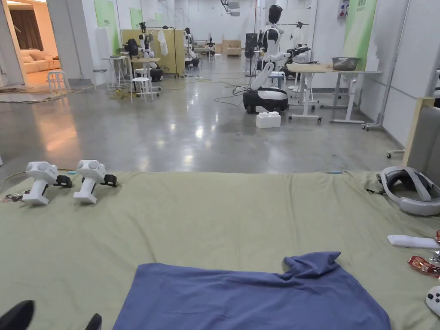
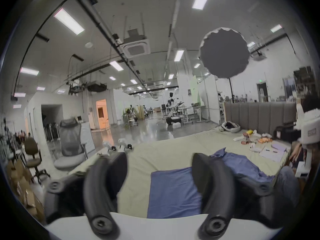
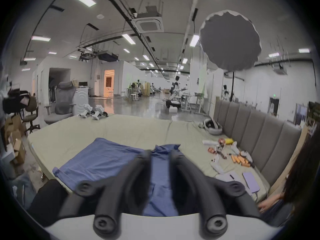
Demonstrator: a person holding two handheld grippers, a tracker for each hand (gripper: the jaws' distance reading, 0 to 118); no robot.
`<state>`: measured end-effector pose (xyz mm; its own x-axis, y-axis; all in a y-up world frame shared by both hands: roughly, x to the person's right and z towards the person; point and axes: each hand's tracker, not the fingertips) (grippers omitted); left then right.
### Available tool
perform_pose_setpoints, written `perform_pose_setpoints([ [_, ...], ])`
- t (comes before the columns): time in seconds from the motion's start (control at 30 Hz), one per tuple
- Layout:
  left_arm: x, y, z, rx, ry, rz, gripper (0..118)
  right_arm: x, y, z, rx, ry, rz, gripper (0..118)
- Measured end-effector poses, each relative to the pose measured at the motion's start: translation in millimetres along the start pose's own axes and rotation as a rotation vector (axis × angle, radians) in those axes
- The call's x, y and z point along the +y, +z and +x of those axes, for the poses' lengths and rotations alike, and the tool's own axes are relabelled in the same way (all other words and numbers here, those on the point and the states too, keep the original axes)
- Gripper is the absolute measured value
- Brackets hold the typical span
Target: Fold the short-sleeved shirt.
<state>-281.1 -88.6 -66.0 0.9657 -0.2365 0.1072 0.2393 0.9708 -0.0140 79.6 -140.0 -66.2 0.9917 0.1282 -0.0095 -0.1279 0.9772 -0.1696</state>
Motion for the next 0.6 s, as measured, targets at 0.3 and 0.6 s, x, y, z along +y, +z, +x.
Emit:
perform_pose_setpoints([
  [0.3, 7.0, 1.8, -0.4, -0.03, 0.031, -0.002, 1, 13.1, 6.1, -8.0, 0.001, -0.008, 0.044, 2],
  [0.6, -27.1, -25.8, -37.3, -0.086, 0.145, -0.223, 13, 3.1, -2.7, 1.6, 0.024, -0.051, -0.009, 3],
])
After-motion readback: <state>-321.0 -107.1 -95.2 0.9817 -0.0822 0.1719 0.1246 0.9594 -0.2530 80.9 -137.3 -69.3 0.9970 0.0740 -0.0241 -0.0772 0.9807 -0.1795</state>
